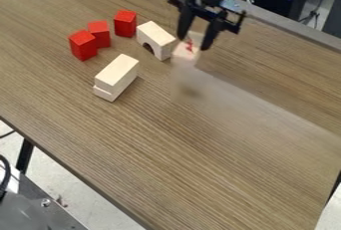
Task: Move the white rectangular block near the arch
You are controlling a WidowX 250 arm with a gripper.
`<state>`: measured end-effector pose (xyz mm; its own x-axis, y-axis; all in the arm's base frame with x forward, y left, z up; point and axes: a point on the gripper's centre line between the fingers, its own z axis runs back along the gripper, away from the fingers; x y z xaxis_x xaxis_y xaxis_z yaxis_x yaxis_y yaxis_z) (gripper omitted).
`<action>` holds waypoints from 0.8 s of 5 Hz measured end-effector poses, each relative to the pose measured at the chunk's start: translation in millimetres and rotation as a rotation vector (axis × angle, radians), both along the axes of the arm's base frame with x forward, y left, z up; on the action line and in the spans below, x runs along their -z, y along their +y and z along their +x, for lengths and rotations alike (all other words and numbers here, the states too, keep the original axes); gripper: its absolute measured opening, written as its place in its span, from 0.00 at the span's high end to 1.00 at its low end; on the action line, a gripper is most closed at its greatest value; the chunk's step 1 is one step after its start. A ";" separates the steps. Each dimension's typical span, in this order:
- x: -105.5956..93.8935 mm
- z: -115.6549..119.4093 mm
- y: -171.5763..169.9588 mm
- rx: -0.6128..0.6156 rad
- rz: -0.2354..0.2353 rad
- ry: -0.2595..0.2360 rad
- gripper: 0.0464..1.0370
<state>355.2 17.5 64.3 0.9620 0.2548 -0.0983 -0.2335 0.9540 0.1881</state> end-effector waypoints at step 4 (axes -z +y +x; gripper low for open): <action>36.4 0.5 -18.2 0.148 -0.030 -0.030 0.18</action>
